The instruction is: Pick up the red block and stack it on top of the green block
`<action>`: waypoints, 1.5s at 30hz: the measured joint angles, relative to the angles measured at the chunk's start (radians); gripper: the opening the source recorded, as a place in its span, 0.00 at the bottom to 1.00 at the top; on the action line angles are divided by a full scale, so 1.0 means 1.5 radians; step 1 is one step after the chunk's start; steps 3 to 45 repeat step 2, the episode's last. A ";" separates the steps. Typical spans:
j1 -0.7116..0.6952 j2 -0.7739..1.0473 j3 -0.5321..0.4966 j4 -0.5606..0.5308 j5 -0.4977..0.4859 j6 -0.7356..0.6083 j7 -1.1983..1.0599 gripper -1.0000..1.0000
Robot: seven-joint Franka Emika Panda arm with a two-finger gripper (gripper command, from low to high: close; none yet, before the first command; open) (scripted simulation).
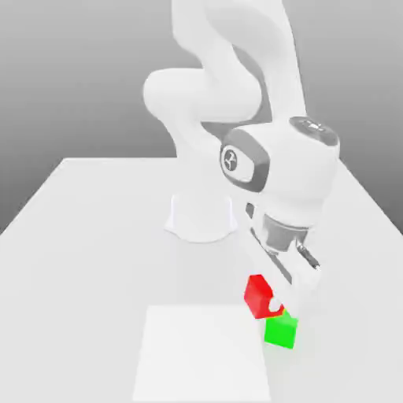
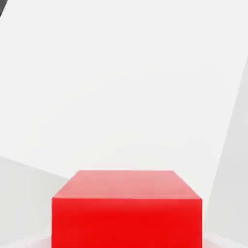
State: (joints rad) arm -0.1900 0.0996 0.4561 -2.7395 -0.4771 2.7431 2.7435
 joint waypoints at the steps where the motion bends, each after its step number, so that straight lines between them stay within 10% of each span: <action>1: 0.001 0.005 -0.001 0.000 -0.004 0.003 0.003 0.00; 45: 0.001 0.010 -0.003 0.001 -0.007 0.007 0.005 0.00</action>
